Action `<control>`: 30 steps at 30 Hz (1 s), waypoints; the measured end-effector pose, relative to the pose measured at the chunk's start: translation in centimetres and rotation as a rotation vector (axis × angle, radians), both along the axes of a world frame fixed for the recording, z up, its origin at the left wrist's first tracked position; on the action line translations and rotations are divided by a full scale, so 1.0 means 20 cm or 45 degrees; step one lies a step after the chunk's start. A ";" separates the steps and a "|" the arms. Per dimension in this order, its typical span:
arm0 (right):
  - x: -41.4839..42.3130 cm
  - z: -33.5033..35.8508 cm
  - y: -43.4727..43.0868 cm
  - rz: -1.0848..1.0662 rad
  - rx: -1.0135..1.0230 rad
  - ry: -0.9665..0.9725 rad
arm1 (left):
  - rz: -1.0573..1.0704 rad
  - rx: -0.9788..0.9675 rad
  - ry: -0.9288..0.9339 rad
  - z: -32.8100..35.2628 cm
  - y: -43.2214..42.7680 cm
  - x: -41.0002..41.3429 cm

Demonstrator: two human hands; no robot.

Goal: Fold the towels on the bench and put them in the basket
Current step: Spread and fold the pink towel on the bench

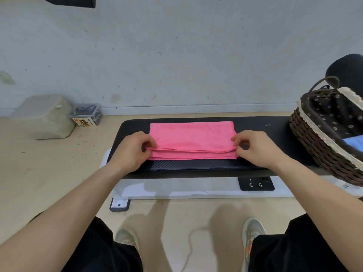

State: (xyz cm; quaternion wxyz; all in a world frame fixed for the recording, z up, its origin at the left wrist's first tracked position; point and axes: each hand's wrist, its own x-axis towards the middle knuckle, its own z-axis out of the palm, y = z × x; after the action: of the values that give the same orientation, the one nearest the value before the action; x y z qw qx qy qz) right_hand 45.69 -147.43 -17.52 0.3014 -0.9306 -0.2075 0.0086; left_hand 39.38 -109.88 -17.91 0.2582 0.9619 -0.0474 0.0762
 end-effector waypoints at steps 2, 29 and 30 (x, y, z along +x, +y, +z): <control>0.00 0.00 0.00 -0.018 0.033 -0.004 | -0.016 0.032 -0.020 0.00 -0.01 0.00; 0.05 0.02 0.10 -0.042 -0.318 -0.346 | -0.062 0.367 0.017 0.05 -0.08 0.17; 0.07 0.01 0.15 -0.068 -0.289 -0.355 | -0.029 0.330 -0.042 0.03 -0.13 0.20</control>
State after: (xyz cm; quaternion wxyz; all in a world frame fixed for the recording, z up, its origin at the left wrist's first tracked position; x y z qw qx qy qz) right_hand 47.06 -144.41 -17.24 0.1631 -0.9560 -0.2201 -0.1051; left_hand 43.47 -112.41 -17.23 0.1318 0.9852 -0.0720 0.0822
